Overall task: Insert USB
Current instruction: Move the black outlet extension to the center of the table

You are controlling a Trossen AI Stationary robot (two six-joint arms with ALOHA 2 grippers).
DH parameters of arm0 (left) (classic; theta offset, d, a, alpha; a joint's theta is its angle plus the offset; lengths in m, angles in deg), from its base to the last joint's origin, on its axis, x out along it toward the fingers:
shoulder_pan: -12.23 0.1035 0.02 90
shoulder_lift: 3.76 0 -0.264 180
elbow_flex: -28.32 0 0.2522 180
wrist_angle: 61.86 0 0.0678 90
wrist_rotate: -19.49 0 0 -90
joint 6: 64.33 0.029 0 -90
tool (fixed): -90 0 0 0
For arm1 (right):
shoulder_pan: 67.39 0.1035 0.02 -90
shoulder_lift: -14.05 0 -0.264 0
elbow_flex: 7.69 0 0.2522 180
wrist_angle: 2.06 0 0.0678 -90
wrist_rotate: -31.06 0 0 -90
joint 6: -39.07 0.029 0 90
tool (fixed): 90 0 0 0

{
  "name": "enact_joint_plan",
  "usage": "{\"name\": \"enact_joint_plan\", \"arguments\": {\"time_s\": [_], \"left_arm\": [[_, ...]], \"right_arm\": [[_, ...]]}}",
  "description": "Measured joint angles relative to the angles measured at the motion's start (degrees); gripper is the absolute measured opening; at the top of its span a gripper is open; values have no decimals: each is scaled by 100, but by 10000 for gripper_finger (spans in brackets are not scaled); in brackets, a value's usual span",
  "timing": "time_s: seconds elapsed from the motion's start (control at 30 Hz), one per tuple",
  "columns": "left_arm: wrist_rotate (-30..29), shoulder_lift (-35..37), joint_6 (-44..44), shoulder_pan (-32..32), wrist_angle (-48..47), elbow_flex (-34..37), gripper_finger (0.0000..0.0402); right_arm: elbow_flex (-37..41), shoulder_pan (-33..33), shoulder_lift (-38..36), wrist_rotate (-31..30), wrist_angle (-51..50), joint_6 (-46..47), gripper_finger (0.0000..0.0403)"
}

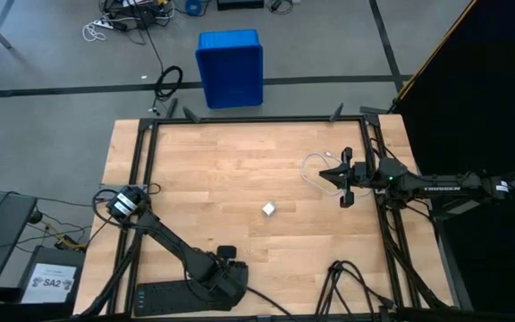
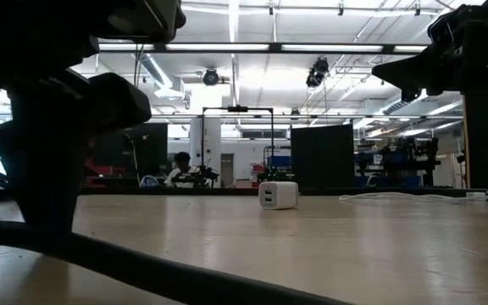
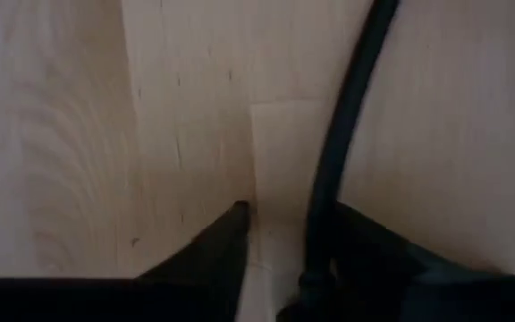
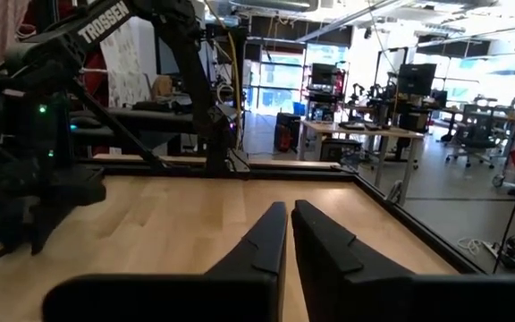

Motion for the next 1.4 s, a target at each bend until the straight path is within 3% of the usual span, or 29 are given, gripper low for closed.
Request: {"name": "enact_joint_plan", "arguments": {"time_s": [0.13,0.3,0.47,0.77,1.03,1.4], "left_arm": [[76,0,293,-7,-190,-41,17],[-137,-26,558,-13,-1266,-539,8],[-824,-22,894,-137,-2411,-1575,7],[-1983,66,1624,-171,-3499,-3234,6],[-2400,1249,2231,123,-2978,-3041,5],[-1746,2788,3566,1503,-2039,-2096,4]], "right_arm": [[0,0,0,0,-3,0,10],[0,1,0,1,-2,0,5],[0,2,0,2,-3,0,1],[0,0,2,0,-5,0,10],[0,2,2,2,-7,0,1],[0,2,0,2,-5,0,8]]}}
